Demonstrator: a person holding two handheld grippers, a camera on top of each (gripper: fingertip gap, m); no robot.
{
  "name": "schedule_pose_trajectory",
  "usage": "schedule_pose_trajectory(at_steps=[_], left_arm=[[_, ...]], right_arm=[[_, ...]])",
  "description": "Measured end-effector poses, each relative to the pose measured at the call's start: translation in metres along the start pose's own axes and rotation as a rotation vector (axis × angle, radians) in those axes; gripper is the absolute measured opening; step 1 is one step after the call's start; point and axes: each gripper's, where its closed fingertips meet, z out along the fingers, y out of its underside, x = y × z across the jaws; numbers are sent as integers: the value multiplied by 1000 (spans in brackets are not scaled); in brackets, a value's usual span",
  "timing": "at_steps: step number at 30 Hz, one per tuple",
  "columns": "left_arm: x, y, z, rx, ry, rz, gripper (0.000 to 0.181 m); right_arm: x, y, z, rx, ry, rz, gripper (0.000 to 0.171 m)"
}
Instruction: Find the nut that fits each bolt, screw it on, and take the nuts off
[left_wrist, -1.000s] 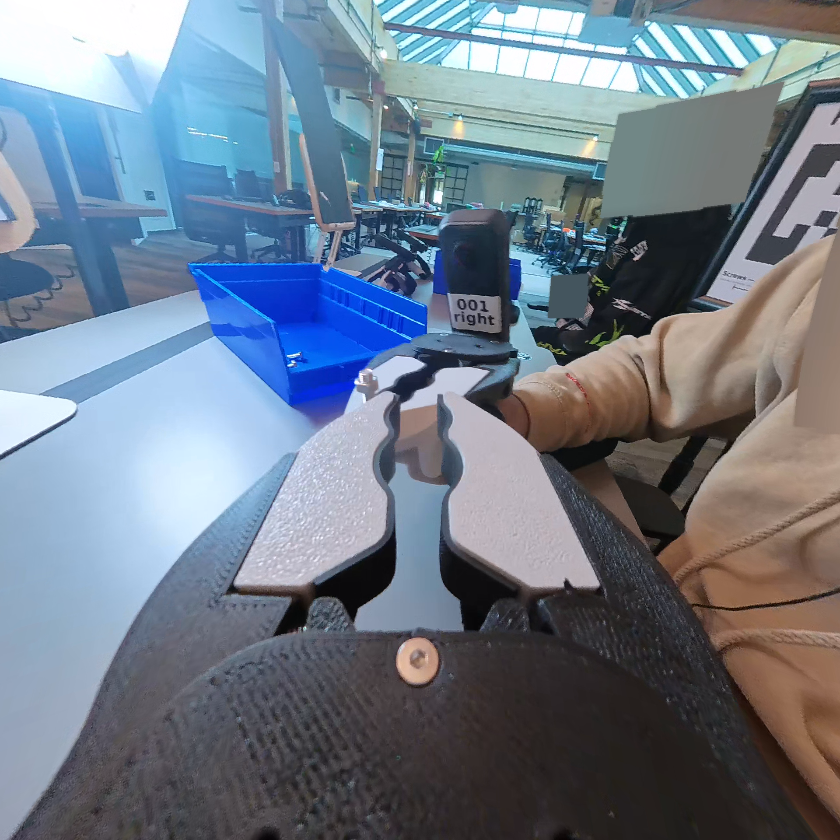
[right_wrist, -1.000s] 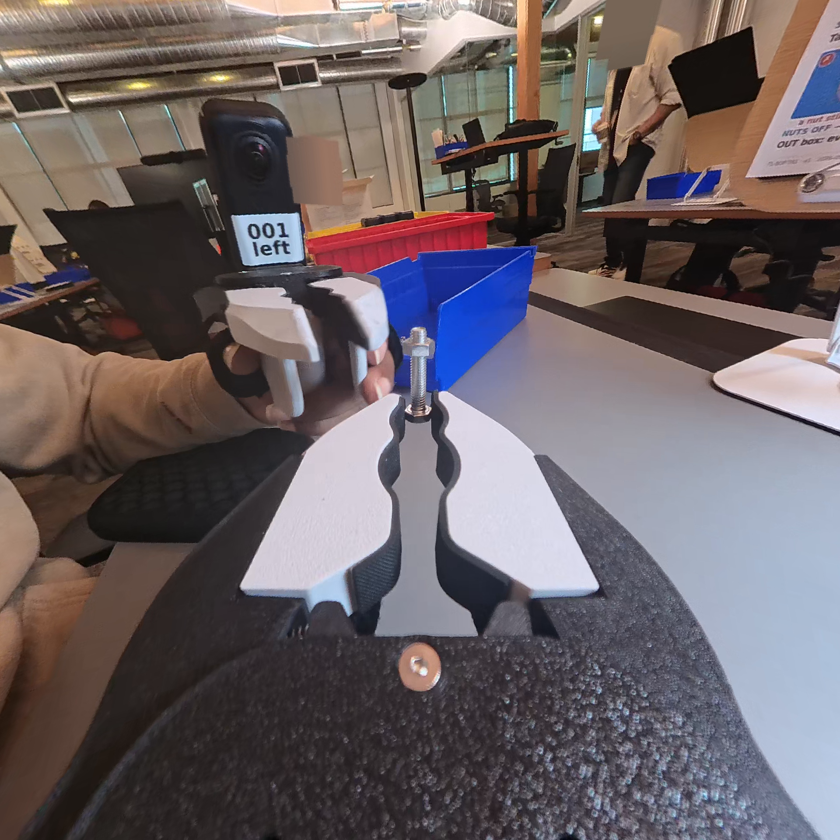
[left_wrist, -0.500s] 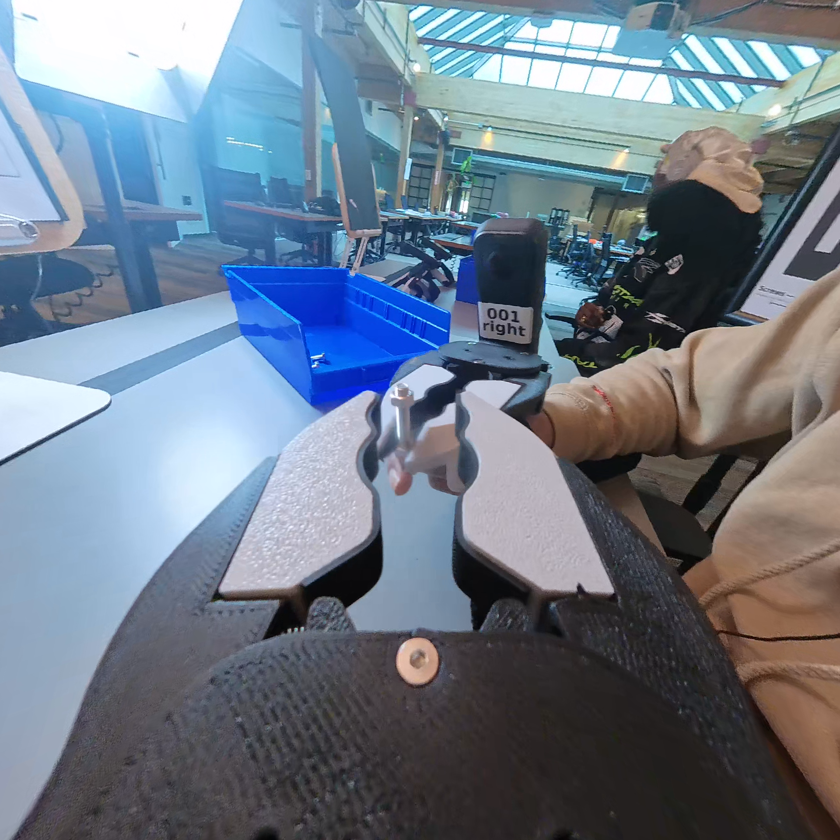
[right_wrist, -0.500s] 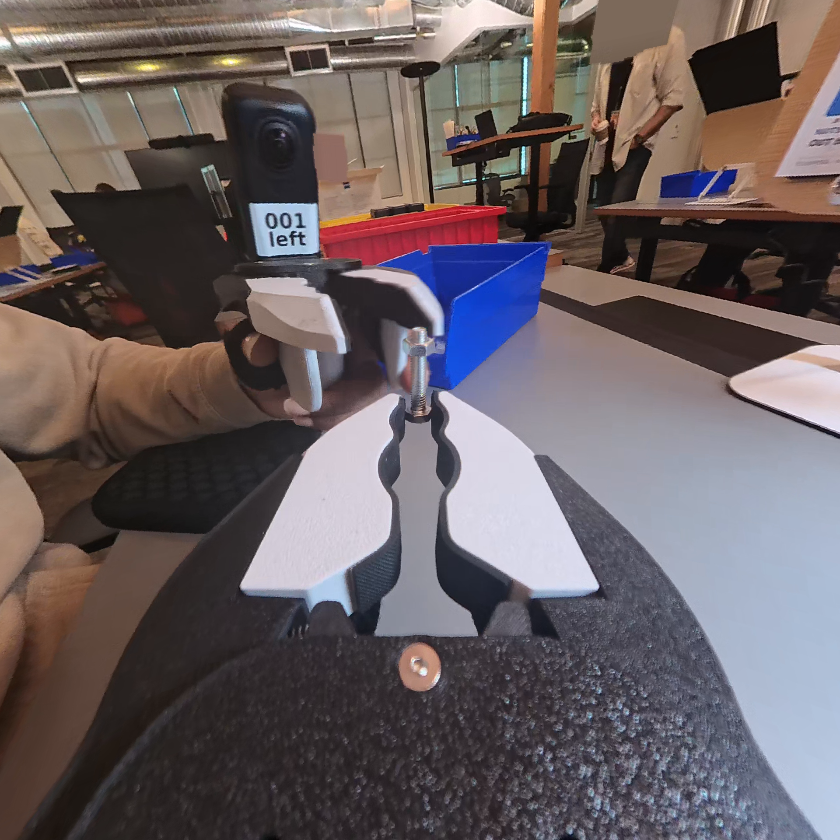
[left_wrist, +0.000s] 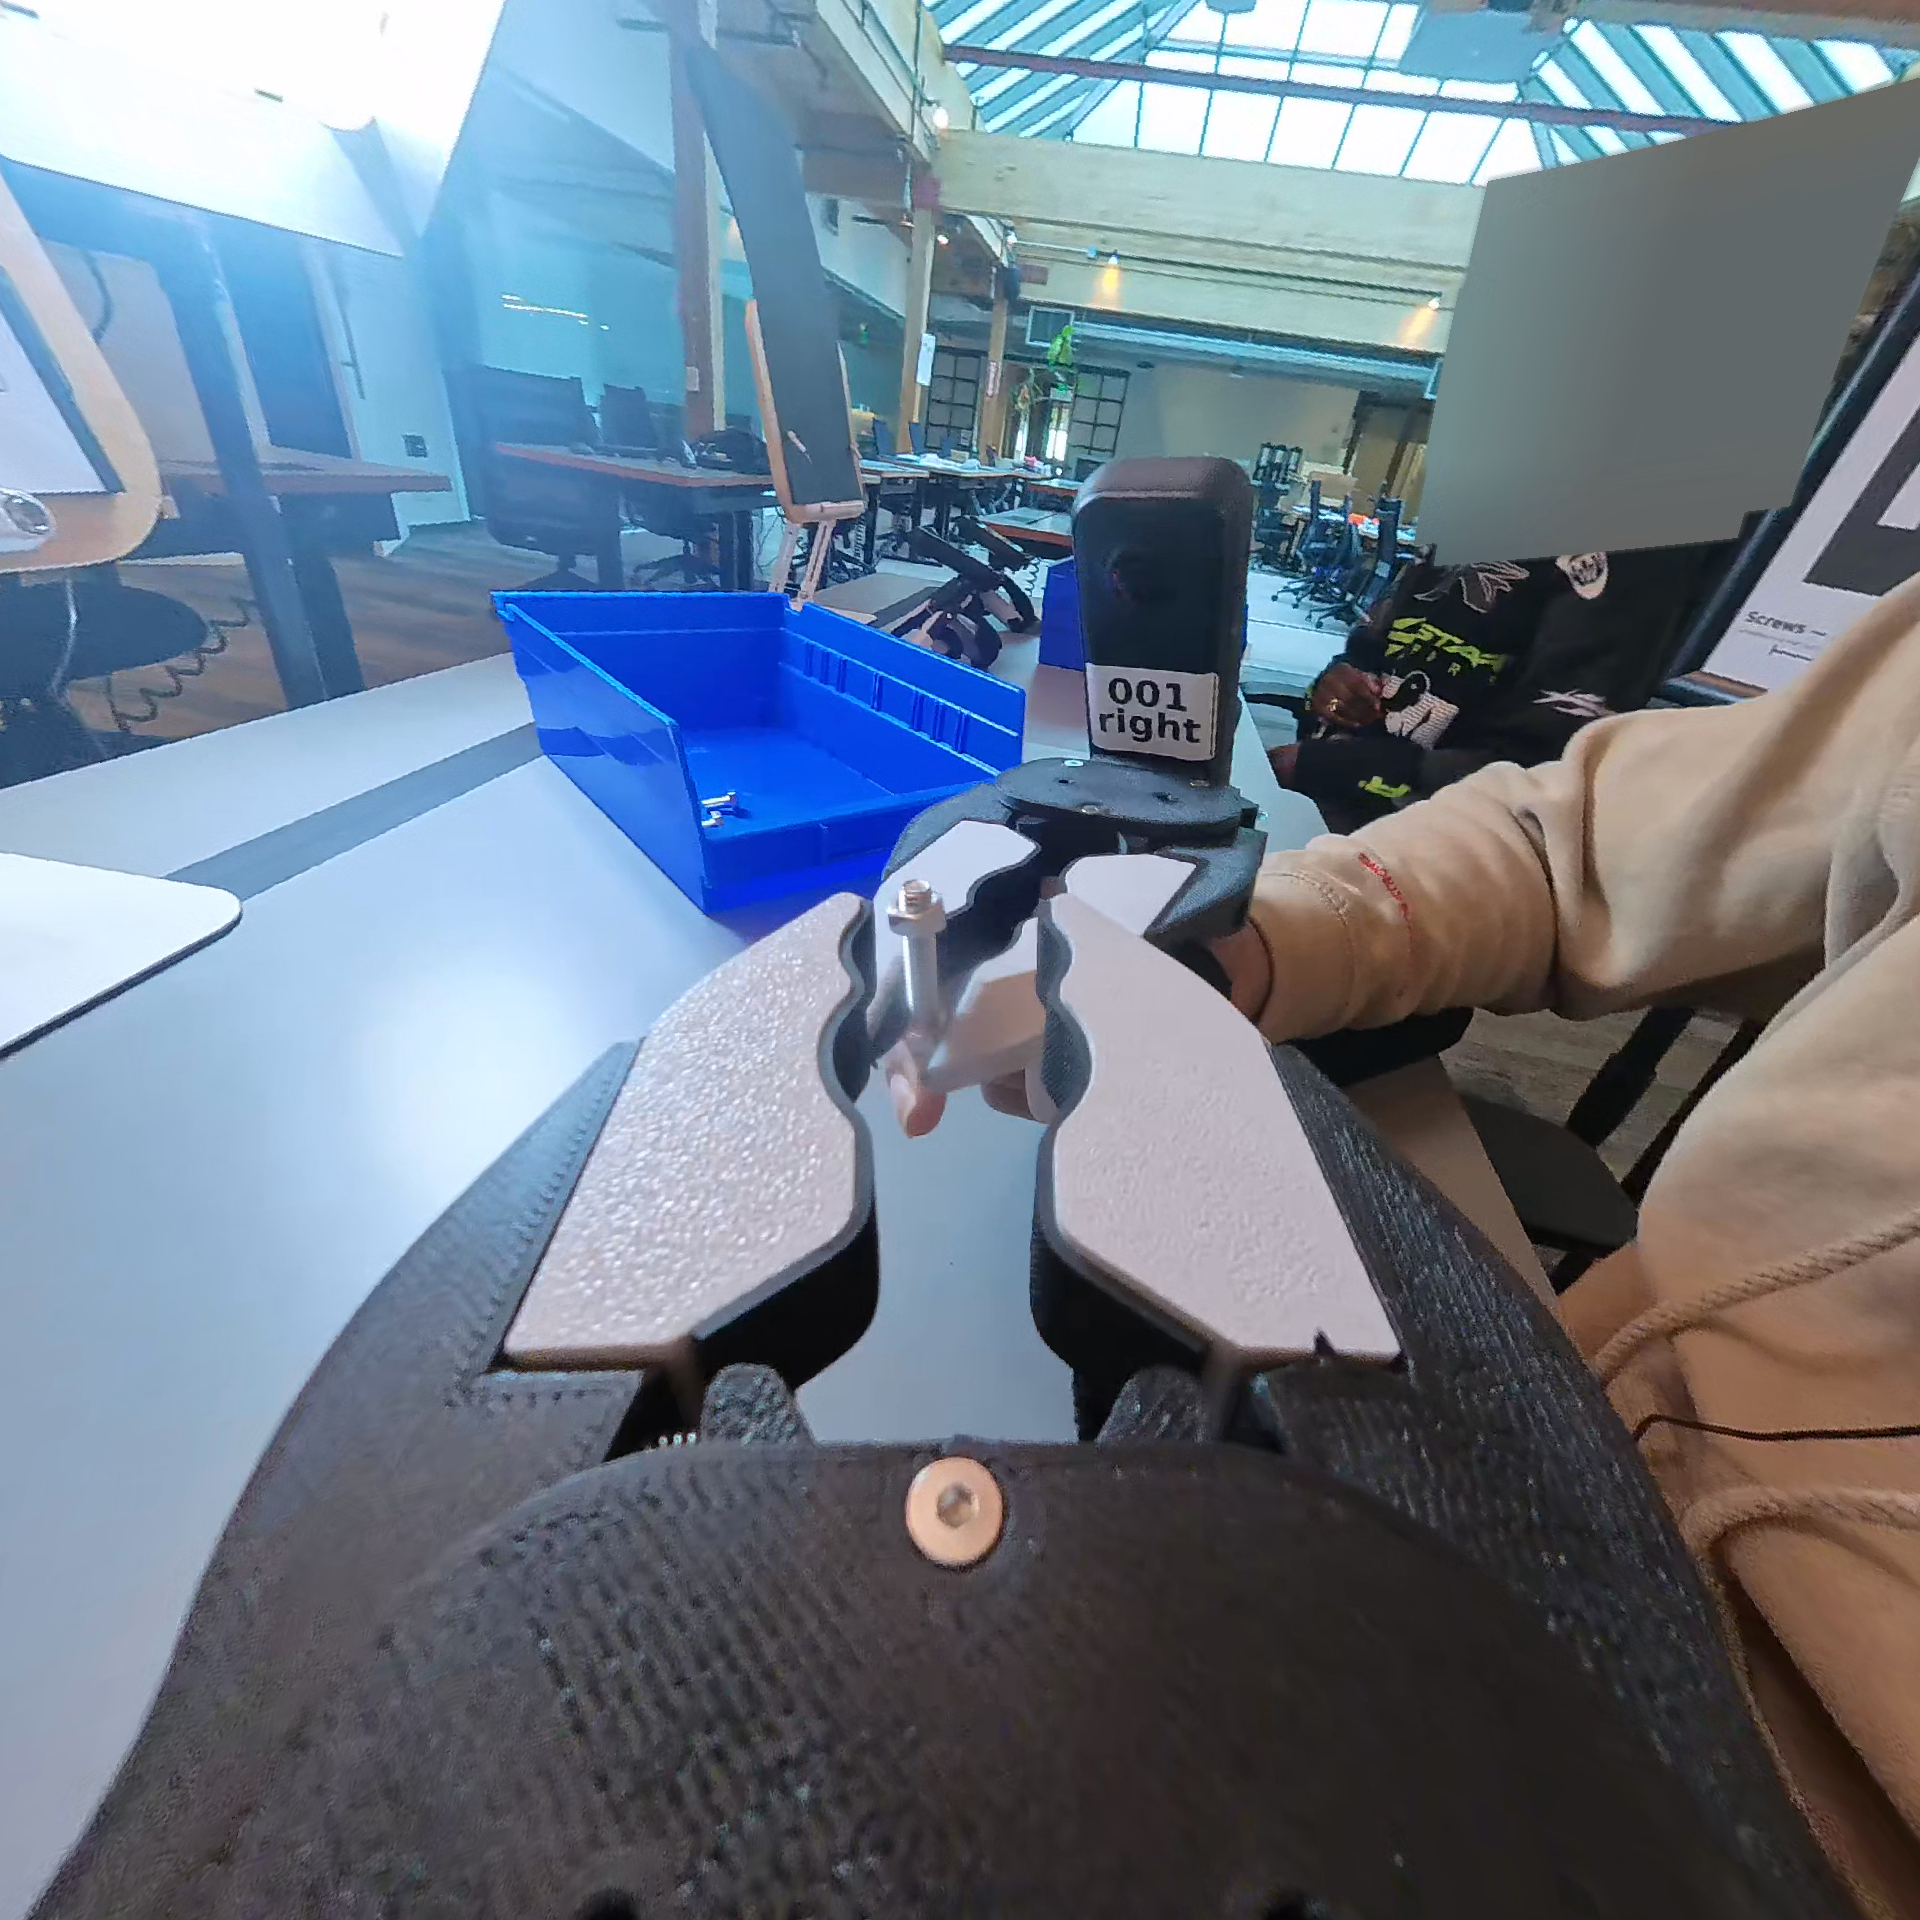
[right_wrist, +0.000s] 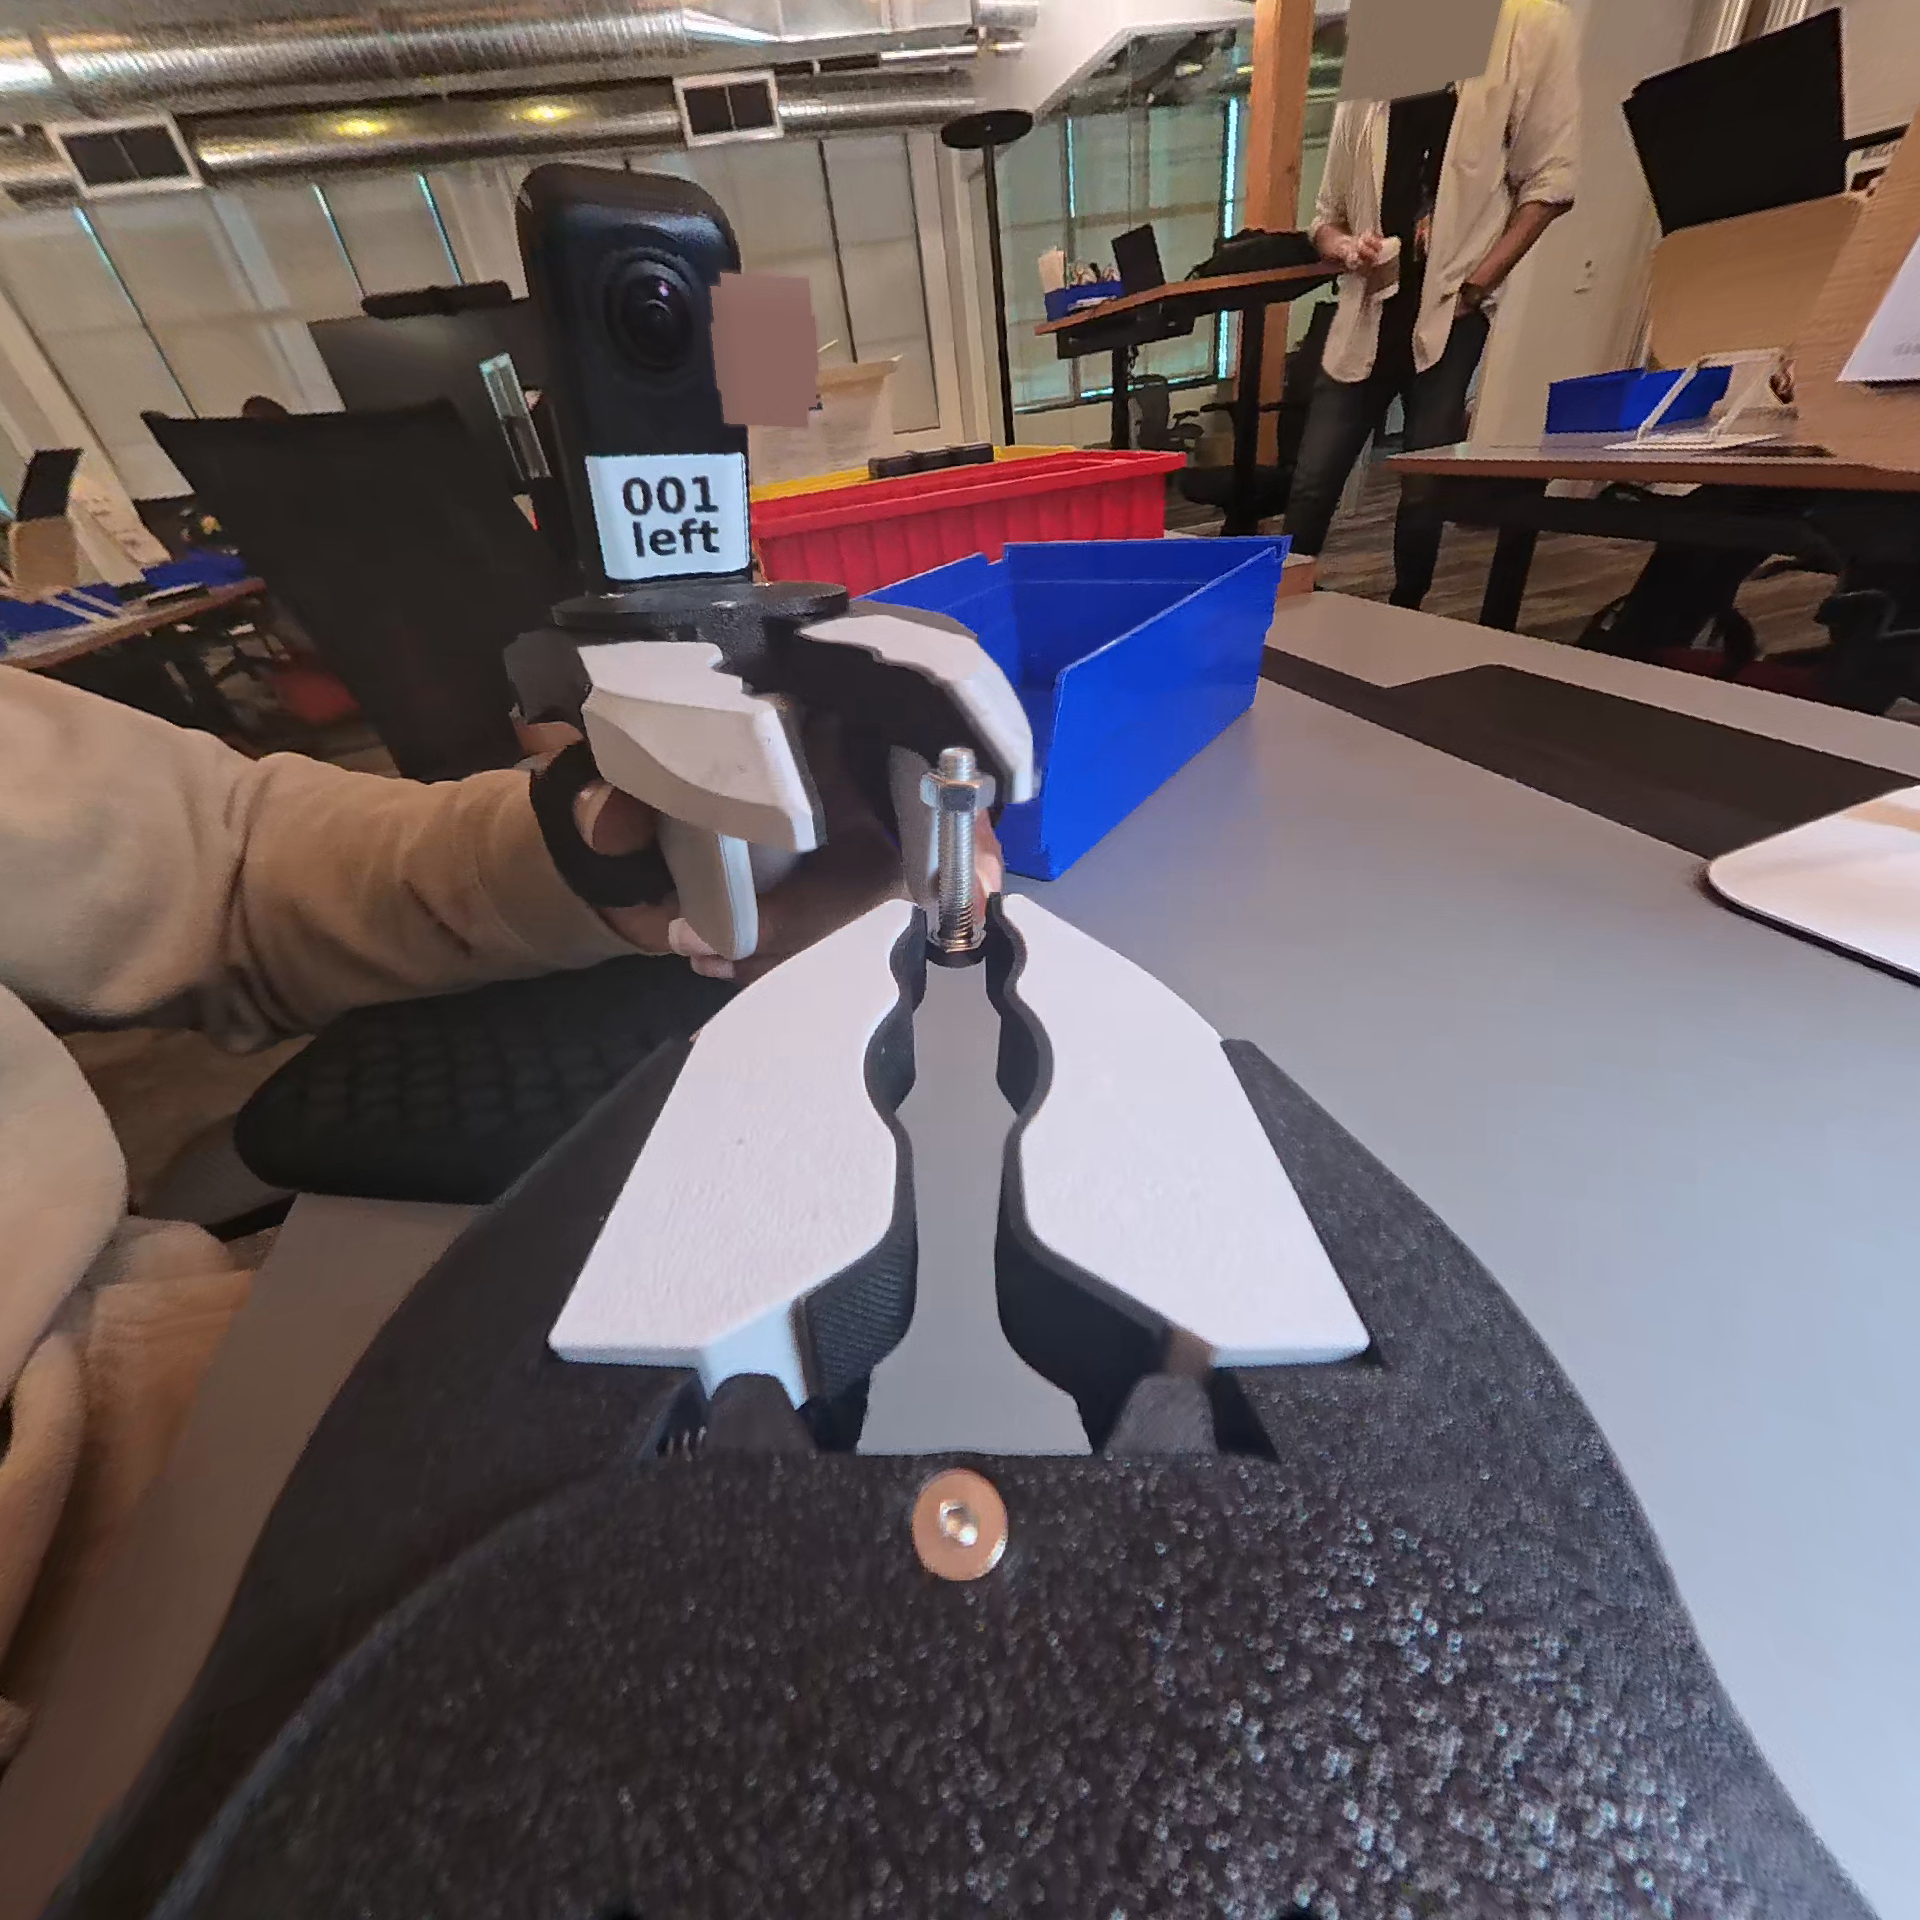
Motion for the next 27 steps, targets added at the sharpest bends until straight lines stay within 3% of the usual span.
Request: schedule_pose_trajectory(at_steps=[2,3,6,11,16,19,23,27], left_arm=[[4,-1,-1,-6,23,-2,20],[9,-2,-4,-6,63,-2,1],[3,-6,-6,17,34,-8,8],[-4,-3,-2,16,-23,-7,37],[13,-2,-4,-9,84,-7,7],[7,-4,-5,0,49,4,11],[-2,-2,-2,-3,-6,-10,37],[6,0,-1,-22,38,-13,28]], right_arm=[[3,-2,-1,8,15,4,11],[6,-4,-3,19,27,16,11],[12,-5,-6,25,39,31,11],[1,0,0,-2,4,7,11],[11,-5,-5,23,35,43,11],[10,-5,-6,21,35,35,11],[0,0,0,-2,3,11,11],[2,0,0,-3,8,12,11]])
